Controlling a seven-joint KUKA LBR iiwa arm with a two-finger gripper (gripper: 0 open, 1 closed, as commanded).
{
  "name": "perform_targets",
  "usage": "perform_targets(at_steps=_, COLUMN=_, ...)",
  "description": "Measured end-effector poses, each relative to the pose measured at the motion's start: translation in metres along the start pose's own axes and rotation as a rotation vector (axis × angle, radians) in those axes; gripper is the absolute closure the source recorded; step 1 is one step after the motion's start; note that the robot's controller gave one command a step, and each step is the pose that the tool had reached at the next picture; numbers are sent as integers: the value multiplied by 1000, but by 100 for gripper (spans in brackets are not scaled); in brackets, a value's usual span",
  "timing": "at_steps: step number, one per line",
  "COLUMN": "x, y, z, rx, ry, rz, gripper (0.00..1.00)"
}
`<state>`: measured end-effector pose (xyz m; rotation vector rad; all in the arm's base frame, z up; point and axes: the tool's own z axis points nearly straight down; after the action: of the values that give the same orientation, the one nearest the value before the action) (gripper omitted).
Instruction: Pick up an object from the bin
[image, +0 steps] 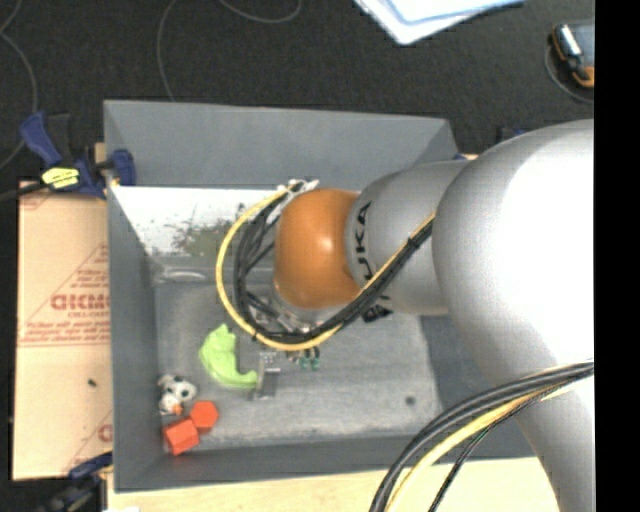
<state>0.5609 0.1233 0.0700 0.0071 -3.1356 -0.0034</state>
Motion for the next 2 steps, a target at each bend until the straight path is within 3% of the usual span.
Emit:
perform_targets(at_steps=1, x=10, y=3, z=-40, rx=-2, ry=-16, rz=86, gripper=0)
perform_targets(at_steps=2, x=17, y=22, z=-30, rx=-1, ry=-3, rz=216, gripper=0)
